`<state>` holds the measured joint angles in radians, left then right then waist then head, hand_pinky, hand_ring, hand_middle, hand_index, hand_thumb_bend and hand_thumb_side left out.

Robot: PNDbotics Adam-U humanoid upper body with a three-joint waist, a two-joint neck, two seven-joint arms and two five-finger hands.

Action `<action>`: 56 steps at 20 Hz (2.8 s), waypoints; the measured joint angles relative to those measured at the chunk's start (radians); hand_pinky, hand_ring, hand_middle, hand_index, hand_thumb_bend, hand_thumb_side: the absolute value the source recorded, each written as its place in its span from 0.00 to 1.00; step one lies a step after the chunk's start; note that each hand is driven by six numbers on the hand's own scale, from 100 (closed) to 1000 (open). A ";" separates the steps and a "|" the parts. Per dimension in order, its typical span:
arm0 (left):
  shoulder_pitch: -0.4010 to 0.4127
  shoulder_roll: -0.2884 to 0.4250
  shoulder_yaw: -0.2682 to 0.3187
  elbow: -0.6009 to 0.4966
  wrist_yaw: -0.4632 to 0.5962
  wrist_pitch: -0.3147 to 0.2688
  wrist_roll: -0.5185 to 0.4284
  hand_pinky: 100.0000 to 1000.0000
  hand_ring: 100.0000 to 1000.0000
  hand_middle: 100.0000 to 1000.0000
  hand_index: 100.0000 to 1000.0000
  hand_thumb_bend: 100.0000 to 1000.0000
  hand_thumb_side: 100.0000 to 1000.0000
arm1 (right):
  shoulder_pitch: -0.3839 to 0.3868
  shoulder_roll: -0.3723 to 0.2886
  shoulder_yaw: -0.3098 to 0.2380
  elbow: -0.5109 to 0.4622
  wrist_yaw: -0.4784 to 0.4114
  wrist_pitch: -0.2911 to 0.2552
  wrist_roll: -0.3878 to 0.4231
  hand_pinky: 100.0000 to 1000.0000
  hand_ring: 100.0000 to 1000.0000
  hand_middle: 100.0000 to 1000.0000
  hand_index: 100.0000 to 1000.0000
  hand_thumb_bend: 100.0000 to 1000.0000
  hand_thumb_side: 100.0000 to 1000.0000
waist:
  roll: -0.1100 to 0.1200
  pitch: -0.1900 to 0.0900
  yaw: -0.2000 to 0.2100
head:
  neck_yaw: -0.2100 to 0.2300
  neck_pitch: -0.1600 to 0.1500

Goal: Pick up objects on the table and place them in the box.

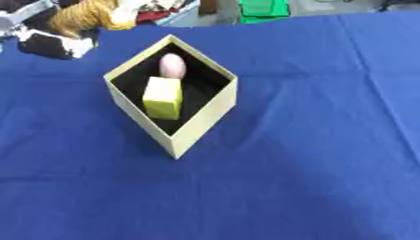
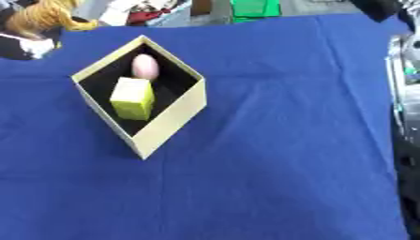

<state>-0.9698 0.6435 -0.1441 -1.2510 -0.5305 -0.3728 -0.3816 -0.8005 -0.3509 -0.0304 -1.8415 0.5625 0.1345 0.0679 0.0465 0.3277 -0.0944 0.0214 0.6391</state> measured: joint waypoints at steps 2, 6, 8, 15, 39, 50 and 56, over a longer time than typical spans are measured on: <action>-0.008 -0.017 -0.009 0.003 0.000 0.004 0.004 0.50 0.46 0.34 0.42 0.00 0.33 | 0.000 0.003 0.000 -0.001 0.000 -0.001 0.002 0.88 0.96 0.75 0.87 0.00 0.65 | 0.001 0.000 -0.005 | 0.000 -0.003; -0.013 -0.046 -0.029 0.021 -0.010 0.007 0.017 0.51 0.47 0.38 0.46 0.00 0.34 | 0.000 0.005 0.000 -0.005 0.000 -0.002 0.002 0.88 0.96 0.75 0.87 0.00 0.65 | 0.005 0.002 -0.016 | 0.002 -0.007; -0.017 -0.062 -0.038 0.031 -0.018 0.004 0.022 0.51 0.47 0.39 0.46 0.00 0.35 | 0.000 0.008 0.000 -0.008 0.000 -0.002 0.002 0.88 0.96 0.75 0.87 0.00 0.65 | 0.007 0.006 -0.020 | 0.002 -0.008; -0.025 -0.104 -0.055 0.073 -0.050 -0.010 0.030 0.52 0.49 0.41 0.49 0.00 0.30 | -0.001 0.012 0.000 -0.014 -0.001 -0.002 0.002 0.88 0.96 0.75 0.87 0.00 0.65 | 0.011 0.015 -0.032 | 0.004 -0.009; -0.017 -0.129 -0.057 0.148 -0.210 -0.081 0.098 0.72 0.77 0.78 0.86 0.49 0.55 | -0.001 0.023 -0.006 -0.034 -0.010 0.002 0.006 0.88 0.96 0.75 0.87 0.00 0.65 | 0.014 0.024 -0.035 | 0.007 -0.016; -0.015 -0.129 -0.048 0.130 -0.182 -0.082 0.104 0.72 0.75 0.77 0.85 0.40 0.58 | 0.000 0.029 -0.007 -0.037 -0.010 0.006 0.010 0.88 0.96 0.75 0.87 0.00 0.65 | 0.013 0.023 -0.034 | 0.006 -0.016; -0.009 -0.129 -0.033 0.060 -0.095 -0.051 0.106 0.71 0.73 0.76 0.85 0.30 0.54 | 0.000 0.030 -0.007 -0.038 -0.010 0.007 0.011 0.88 0.95 0.75 0.87 0.00 0.65 | 0.008 0.016 -0.027 | 0.003 -0.009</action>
<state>-0.9787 0.5148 -0.1772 -1.1908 -0.6253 -0.4240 -0.2756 -0.8000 -0.3211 -0.0370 -1.8790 0.5524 0.1412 0.0789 0.0547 0.3434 -0.1210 0.0241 0.6301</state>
